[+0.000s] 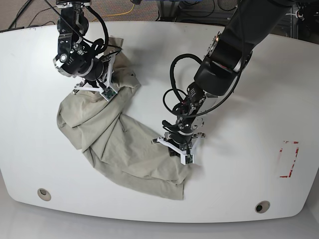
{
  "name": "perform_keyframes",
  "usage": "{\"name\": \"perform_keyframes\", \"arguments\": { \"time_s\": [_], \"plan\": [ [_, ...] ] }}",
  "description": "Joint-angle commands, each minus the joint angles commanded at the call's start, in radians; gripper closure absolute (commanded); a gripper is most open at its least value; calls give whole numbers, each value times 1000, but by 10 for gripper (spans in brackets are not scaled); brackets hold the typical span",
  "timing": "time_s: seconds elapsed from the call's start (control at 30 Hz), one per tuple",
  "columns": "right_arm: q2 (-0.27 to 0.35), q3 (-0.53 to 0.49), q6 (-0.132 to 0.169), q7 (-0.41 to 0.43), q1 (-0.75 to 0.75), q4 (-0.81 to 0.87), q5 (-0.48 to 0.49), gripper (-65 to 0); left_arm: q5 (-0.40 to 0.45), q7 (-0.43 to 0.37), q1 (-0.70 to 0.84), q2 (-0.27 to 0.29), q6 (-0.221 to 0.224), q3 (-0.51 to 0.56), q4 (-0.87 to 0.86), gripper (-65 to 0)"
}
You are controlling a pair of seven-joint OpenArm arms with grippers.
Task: Layout the t-shirt on the table in an organized manner, then fold the t-shirt properly
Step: 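Release the shirt with the left gripper and raise it, then lower the left gripper onto the shirt and grasp the fabric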
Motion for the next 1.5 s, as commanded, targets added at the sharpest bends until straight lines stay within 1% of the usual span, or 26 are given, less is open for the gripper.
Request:
{"name": "perform_keyframes", "arguments": {
  "time_s": [0.2,0.3,0.4,0.47,0.6,0.7,0.8,0.83,0.9,1.0,1.13,1.23,1.33,1.43,1.5],
  "plan": [
    [0,2,0,2,8,2,-8,-5,2,3,78,0,41,3,209,-15],
    [0,9,0,2,18,2,-8,-5,2,6,106,-18,54,5,293,-15],
    [-3,57,0,2,41,2,-8,-5,2,43,140,-50,55,0,387,-15],
    [-3,68,0,2,60,0,-8,-5,3,57,164,-75,55,0,453,-15],
    [0,84,0,0,106,0,-8,-5,3,86,212,-135,55,-2,583,-15],
    [0,104,0,0,130,0,-8,-5,3,97,249,-195,55,-2,680,-15],
    [2,112,0,-2,155,0,-8,-5,2,97,296,-265,57,-5,787,-15],
    [5,112,0,-2,163,0,-8,-5,2,97,322,-304,57,-15,836,-15],
    [5,112,0,-2,164,0,-9,-5,0,98,367,-348,57,-41,902,-15],
    [6,112,0,-2,164,0,-9,-5,0,98,425,-397,57,-72,977,-15],
    [6,112,0,-2,161,0,-9,-5,0,98,500,-443,57,-110,1056,-15],
    [6,109,0,-2,160,0,-9,-5,0,98,528,-446,57,-117,1062,-22],
    [6,106,0,-2,160,0,-9,-5,0,98,529,-440,55,-100,1036,-33],
    [6,106,0,-2,160,0,-9,-5,0,98,516,-403,55,-60,982,-99],
    [6,106,0,-2,160,0,-9,-6,2,98,474,-356,55,-48,924,-178]
  ]
}}
